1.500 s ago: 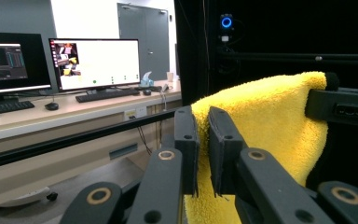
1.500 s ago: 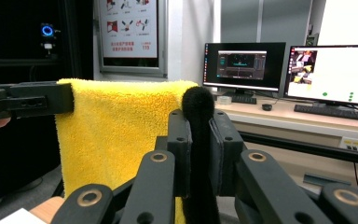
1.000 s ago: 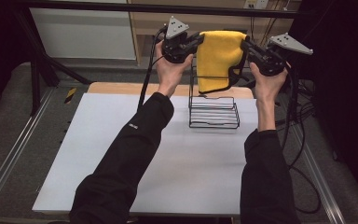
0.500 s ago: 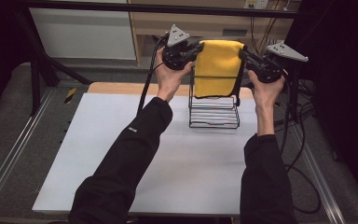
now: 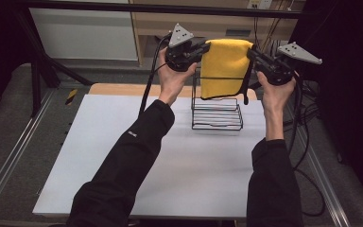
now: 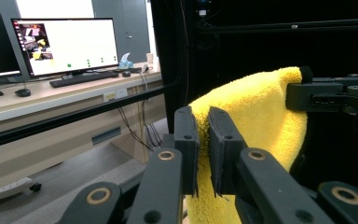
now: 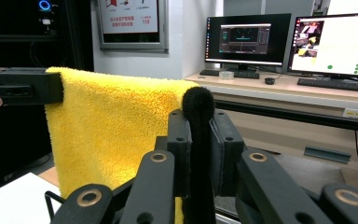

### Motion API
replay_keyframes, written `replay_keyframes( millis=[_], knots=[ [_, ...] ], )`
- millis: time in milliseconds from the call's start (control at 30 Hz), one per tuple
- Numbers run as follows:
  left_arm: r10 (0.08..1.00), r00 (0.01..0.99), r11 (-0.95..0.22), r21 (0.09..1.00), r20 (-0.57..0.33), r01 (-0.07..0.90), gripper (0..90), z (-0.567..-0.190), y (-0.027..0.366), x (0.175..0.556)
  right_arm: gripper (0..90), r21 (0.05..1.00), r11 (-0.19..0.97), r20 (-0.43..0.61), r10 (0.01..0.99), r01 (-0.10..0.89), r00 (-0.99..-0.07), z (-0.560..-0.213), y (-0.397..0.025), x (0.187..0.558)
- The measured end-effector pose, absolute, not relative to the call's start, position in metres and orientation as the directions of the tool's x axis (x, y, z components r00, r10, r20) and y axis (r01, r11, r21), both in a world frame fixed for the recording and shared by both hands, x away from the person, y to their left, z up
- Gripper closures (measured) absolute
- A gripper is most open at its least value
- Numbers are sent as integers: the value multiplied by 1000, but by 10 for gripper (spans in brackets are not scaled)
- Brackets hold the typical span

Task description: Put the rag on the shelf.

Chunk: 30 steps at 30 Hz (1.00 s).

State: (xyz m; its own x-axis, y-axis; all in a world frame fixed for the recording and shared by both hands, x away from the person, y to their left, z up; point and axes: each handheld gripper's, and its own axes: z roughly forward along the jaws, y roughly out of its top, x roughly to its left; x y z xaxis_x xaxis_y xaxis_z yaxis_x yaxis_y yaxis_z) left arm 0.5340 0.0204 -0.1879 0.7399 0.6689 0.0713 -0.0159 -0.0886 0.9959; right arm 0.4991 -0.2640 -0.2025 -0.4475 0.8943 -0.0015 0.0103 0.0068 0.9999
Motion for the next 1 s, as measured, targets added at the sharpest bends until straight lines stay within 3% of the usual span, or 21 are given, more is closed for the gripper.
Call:
replay_keyframes(
  millis=[1000],
  knots=[
    [618, 780, -139, 990, 102, -20, 826, -202, 22, 514, 796, 999, 50, -37, 890, 16, -455, -216, -268, 479]
  ],
)
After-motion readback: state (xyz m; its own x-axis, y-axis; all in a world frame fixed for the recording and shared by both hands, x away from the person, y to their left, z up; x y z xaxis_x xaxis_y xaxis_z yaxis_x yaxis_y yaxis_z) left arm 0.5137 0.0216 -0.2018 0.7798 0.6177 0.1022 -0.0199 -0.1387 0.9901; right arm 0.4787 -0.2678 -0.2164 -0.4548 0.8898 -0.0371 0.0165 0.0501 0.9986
